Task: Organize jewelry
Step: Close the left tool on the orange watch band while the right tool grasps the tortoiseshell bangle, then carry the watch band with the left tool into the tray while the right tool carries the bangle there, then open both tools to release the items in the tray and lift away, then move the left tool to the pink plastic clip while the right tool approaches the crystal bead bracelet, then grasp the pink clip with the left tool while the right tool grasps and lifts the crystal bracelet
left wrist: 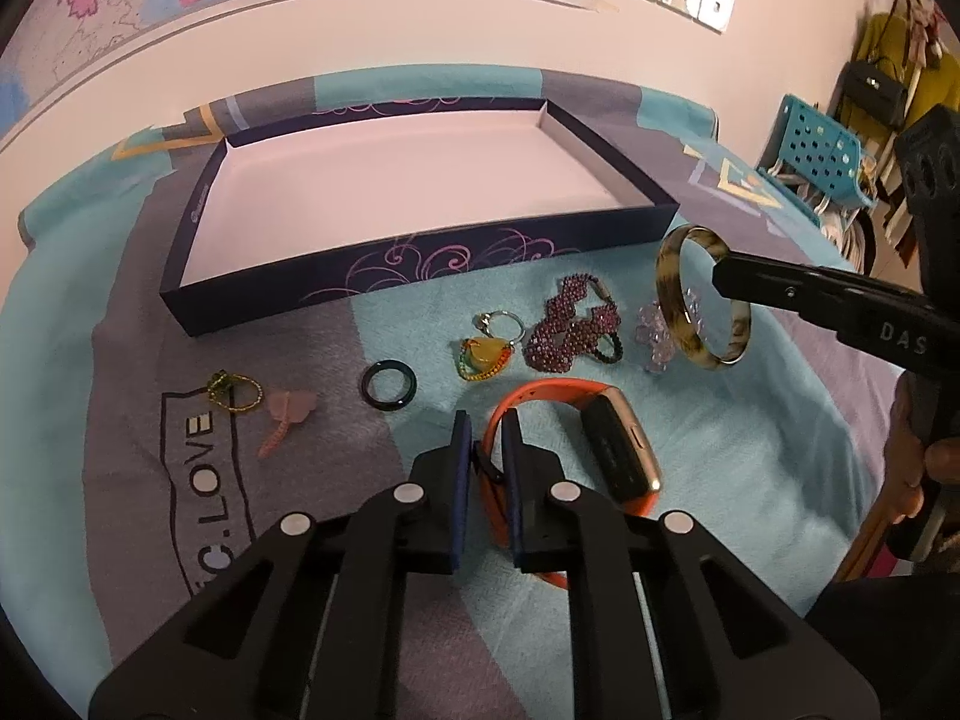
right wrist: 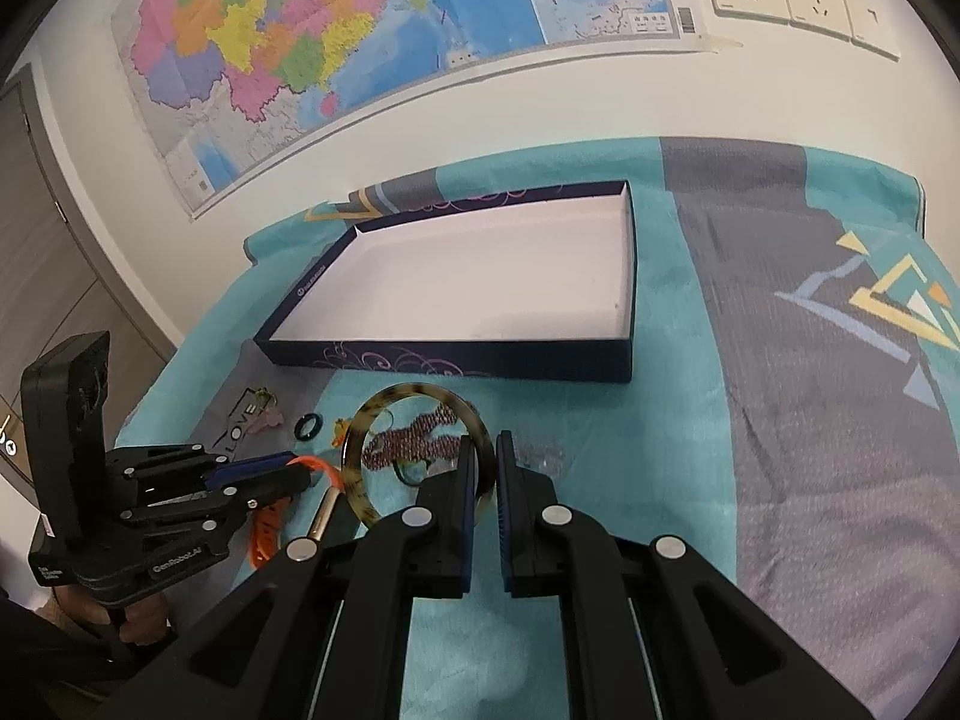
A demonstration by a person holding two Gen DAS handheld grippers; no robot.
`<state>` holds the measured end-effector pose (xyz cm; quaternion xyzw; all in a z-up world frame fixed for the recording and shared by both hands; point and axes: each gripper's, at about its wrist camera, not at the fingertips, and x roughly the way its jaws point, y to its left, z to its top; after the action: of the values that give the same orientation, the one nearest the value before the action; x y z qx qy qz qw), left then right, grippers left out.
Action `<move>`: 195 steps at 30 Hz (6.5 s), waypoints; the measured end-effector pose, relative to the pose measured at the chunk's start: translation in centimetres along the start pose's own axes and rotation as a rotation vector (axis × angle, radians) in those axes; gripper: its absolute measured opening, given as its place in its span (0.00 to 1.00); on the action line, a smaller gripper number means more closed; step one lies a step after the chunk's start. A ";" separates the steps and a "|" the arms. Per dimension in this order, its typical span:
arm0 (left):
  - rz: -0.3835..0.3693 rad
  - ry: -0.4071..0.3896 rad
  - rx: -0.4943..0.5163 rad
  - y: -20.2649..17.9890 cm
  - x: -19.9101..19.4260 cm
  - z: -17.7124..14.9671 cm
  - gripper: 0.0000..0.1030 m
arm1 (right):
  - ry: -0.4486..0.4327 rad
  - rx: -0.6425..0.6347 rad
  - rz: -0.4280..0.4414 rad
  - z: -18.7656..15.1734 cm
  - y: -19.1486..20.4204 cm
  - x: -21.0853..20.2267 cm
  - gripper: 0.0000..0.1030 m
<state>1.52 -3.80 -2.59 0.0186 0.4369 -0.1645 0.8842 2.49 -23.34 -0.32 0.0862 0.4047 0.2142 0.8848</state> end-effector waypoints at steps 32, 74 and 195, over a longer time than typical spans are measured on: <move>0.080 -0.136 -0.146 8.8 2.0 13.9 0.10 | 0.023 -0.131 -0.056 13.1 0.2 8.6 0.05; 0.085 -0.083 -0.209 11.9 5.0 17.1 0.51 | 0.024 -0.186 -0.016 13.2 2.4 9.4 0.38; 0.000 -0.074 -0.074 6.7 -2.4 1.0 0.16 | -0.016 -0.086 0.024 1.3 1.4 -0.1 0.08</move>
<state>2.96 3.07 -0.84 -0.0200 0.4097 -0.1490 0.8997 2.99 -22.14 1.05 0.0547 0.3871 0.2414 0.8882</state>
